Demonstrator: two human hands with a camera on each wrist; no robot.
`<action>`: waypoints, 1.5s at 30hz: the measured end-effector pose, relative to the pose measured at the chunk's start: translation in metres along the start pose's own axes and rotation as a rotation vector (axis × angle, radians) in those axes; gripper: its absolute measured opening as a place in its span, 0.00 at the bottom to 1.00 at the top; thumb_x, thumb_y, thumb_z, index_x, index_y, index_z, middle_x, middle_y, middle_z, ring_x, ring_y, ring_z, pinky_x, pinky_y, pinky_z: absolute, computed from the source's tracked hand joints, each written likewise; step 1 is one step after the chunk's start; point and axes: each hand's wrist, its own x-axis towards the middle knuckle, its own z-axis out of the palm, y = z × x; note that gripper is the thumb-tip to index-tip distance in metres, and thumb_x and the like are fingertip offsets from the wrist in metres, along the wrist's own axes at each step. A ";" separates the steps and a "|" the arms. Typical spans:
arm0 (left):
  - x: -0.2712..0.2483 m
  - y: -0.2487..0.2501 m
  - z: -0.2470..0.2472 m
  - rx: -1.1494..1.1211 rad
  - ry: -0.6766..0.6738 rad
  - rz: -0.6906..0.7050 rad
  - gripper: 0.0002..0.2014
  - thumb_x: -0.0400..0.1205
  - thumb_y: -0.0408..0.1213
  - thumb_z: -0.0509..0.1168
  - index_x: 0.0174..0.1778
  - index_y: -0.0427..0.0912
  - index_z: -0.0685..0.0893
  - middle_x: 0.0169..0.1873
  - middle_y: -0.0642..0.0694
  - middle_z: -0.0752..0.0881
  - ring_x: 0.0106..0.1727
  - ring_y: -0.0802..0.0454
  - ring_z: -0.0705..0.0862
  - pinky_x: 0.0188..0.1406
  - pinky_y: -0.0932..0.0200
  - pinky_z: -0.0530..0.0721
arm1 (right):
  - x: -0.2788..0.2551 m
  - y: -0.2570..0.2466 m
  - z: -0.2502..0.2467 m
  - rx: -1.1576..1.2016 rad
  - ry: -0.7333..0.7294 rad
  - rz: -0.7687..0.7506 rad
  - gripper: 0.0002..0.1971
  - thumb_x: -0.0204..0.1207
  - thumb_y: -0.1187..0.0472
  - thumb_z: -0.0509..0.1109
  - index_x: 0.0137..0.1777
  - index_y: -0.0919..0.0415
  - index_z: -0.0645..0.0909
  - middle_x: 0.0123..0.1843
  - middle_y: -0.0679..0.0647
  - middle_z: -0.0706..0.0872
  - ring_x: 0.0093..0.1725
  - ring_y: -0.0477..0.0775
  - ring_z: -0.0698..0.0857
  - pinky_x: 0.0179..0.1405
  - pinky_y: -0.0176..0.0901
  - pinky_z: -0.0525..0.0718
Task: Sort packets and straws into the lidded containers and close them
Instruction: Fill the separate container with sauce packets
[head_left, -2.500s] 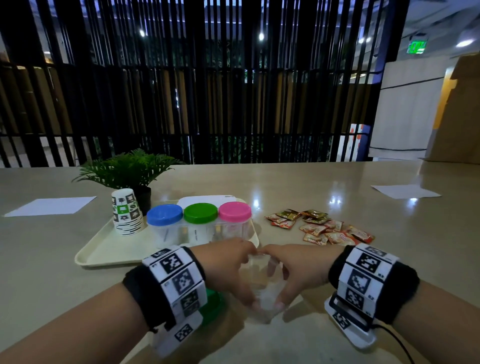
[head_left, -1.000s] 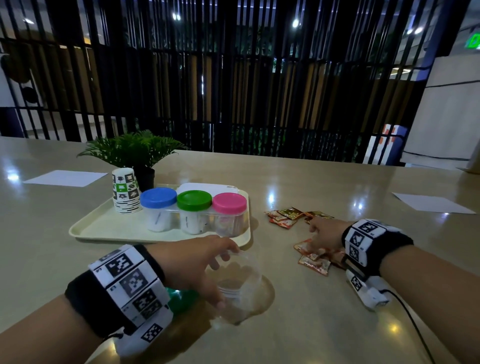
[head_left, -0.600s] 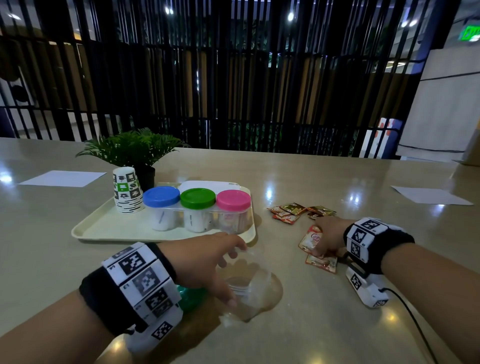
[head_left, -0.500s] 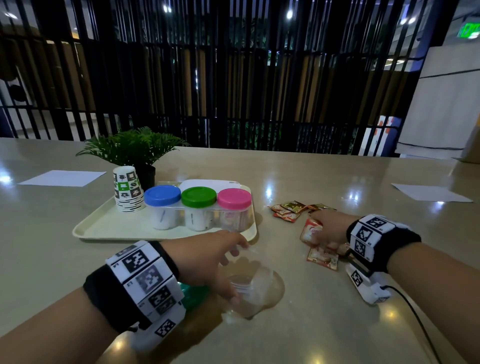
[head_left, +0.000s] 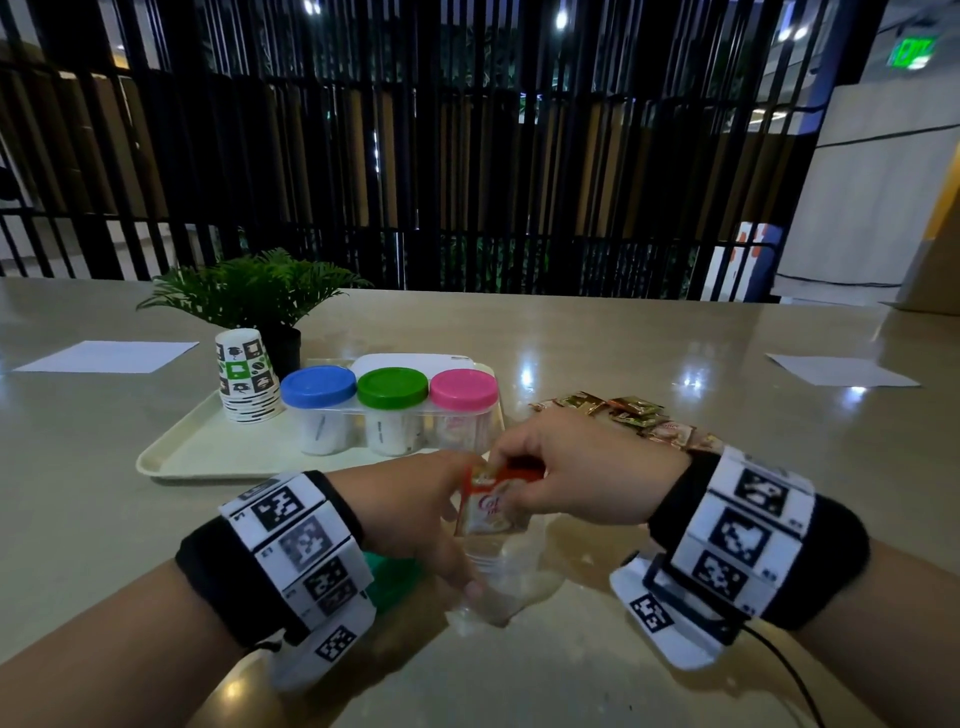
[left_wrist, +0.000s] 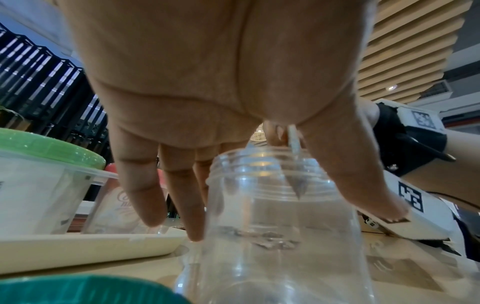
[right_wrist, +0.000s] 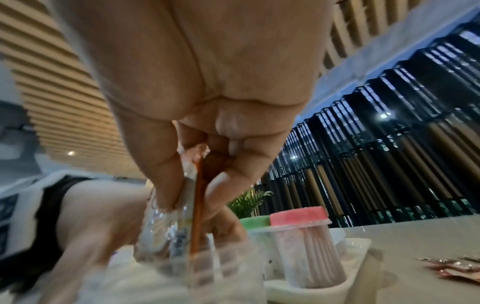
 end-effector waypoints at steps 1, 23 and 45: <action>0.000 0.000 0.000 0.004 -0.005 0.001 0.34 0.65 0.44 0.83 0.60 0.67 0.72 0.57 0.64 0.82 0.62 0.60 0.80 0.68 0.52 0.79 | 0.001 -0.002 0.004 -0.015 -0.008 -0.009 0.05 0.76 0.59 0.73 0.50 0.51 0.86 0.40 0.39 0.85 0.39 0.36 0.82 0.41 0.28 0.79; 0.000 -0.004 0.003 0.233 0.130 0.095 0.51 0.66 0.53 0.80 0.82 0.58 0.56 0.75 0.57 0.65 0.73 0.57 0.69 0.73 0.56 0.73 | -0.010 -0.009 0.023 -0.350 -0.300 -0.033 0.13 0.81 0.44 0.62 0.57 0.48 0.83 0.49 0.46 0.87 0.50 0.48 0.82 0.64 0.53 0.71; -0.012 0.000 0.008 0.559 0.066 0.236 0.14 0.81 0.50 0.69 0.62 0.58 0.87 0.52 0.55 0.89 0.53 0.54 0.85 0.58 0.55 0.83 | -0.014 -0.005 0.032 -0.259 -0.228 -0.009 0.11 0.82 0.58 0.61 0.61 0.54 0.80 0.55 0.54 0.85 0.54 0.55 0.80 0.50 0.46 0.74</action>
